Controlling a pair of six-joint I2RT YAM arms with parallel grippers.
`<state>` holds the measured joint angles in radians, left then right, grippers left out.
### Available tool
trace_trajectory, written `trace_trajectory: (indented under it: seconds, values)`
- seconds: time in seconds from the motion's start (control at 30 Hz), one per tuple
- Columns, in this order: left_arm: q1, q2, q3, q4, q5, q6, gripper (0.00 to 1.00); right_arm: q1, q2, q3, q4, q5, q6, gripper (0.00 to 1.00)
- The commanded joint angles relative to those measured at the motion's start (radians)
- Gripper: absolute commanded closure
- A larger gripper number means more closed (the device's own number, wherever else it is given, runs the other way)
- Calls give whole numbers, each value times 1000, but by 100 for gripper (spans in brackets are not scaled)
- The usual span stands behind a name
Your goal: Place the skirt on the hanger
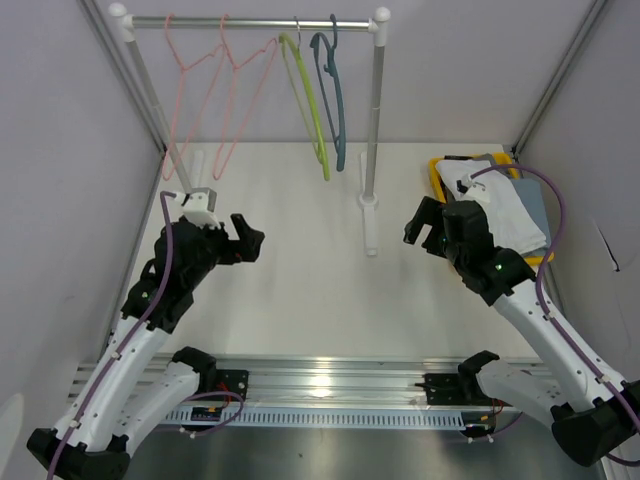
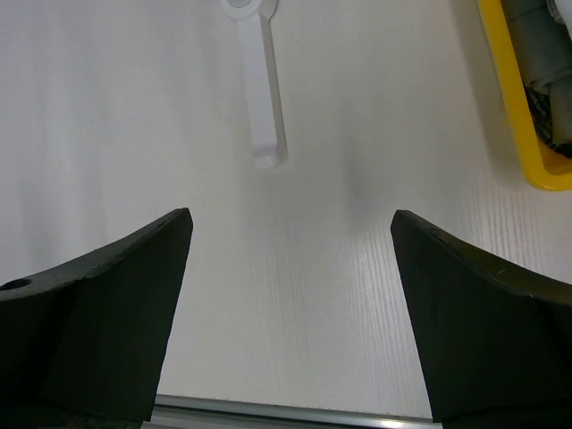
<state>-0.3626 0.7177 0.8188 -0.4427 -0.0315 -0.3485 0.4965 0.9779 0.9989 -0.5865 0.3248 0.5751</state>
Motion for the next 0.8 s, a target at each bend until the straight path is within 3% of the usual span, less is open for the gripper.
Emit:
trace_trajectory:
  seconds: [0.0,0.23,0.37,0.4,0.43,0.5,0.77]
  values:
    - [-3,-17,-9,27,1,9,1,-6,-16,35,19,14,-15,1]
    - [-3,-17,-40,36,24,6,1,-53,34,98,-19,-30,-53,1]
    - [-4,-20,-50,42,65,0,1,-214,132,188,-39,-70,-98,1]
    - [-4,-23,-55,47,70,-3,1,-334,189,222,-35,-113,-95,0]
    - [-3,-24,-58,50,74,-4,1,-396,217,233,-23,-219,-90,2]
    - [-3,-21,-56,52,85,-6,1,-529,266,242,13,-269,-75,3]
    - [-4,-21,-55,50,102,-4,1,-631,531,291,86,-227,-64,4]
